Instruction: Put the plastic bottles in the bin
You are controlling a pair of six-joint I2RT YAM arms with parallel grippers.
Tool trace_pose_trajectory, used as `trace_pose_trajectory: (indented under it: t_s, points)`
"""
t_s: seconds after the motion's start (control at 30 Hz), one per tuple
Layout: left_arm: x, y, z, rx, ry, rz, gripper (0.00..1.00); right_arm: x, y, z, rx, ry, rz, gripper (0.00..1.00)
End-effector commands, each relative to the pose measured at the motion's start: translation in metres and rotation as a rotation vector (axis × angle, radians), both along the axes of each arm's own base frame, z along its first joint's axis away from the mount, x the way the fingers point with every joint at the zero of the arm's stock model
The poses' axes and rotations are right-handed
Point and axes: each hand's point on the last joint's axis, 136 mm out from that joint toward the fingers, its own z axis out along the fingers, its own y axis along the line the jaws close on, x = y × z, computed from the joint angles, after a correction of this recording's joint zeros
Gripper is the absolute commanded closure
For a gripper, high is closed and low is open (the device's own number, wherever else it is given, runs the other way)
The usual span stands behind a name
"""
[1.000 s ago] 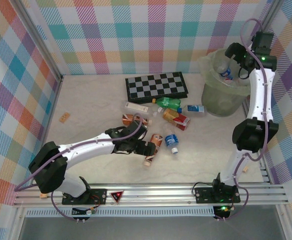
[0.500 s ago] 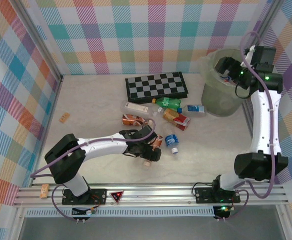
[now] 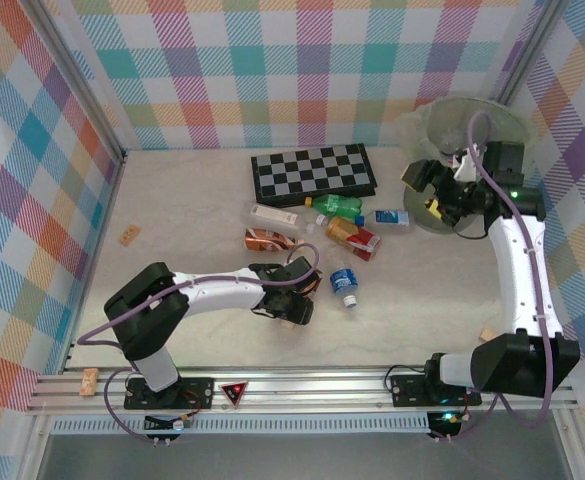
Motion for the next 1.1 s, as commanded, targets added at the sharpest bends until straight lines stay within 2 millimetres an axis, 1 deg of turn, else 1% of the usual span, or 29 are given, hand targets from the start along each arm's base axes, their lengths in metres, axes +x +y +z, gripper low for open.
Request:
trace_pose_trajectory:
  t_s: [0.0, 0.2, 0.3, 0.47, 0.5, 0.6, 0.73, 0.8, 0.83, 0.9, 0.97, 1.0, 1.07]
  points:
    - [0.002, -0.005, -0.002, 0.016, -0.009, -0.015, 0.49, -0.005, 0.016, 0.004, 0.087, -0.023, 0.054, 0.01]
    - [0.007, -0.006, 0.008, 0.019, -0.03, -0.013, 0.57, -0.004, 0.033, -0.01, 0.139, -0.003, 0.12, 0.01]
    - [0.01, -0.006, 0.018, 0.012, -0.055, -0.01, 0.6, -0.003, 0.047, -0.015, 0.149, 0.006, 0.165, 0.01]
    - [0.02, 0.0, 0.039, 0.002, -0.103, 0.009, 0.61, -0.004, 0.074, -0.026, 0.149, 0.018, 0.265, 0.01]
    - [0.023, 0.002, 0.044, -0.003, -0.11, 0.016, 0.61, -0.005, 0.079, -0.027, 0.151, 0.012, 0.292, 0.01]
    - [0.032, 0.007, 0.058, -0.05, -0.112, 0.036, 0.61, -0.005, 0.095, -0.026, 0.151, -0.094, 0.391, 0.01]
    - [0.048, 0.018, 0.086, -0.15, -0.127, 0.075, 0.61, -0.009, 0.109, -0.028, 0.181, -0.169, 0.473, 0.01]
    - [0.054, 0.022, 0.098, -0.221, -0.129, 0.086, 0.61, -0.014, 0.121, -0.029, 0.182, -0.187, 0.528, 0.0]
    - [0.057, 0.021, 0.105, -0.276, -0.13, 0.085, 0.61, -0.018, 0.129, -0.03, 0.178, -0.194, 0.564, 0.01]
    - [0.063, 0.028, 0.115, -0.36, -0.124, 0.109, 0.61, -0.024, 0.145, -0.032, 0.171, -0.207, 0.627, 0.01]
    - [0.07, 0.034, 0.126, -0.454, -0.116, 0.139, 0.61, -0.031, 0.163, -0.036, 0.17, -0.206, 0.689, 0.04]
    - [0.072, 0.036, 0.133, -0.5, -0.113, 0.148, 0.61, -0.031, 0.169, -0.038, 0.173, -0.205, 0.704, 0.05]
    - [0.078, 0.035, 0.15, -0.616, -0.121, 0.166, 0.61, -0.03, 0.184, -0.045, 0.181, -0.188, 0.727, 0.14]
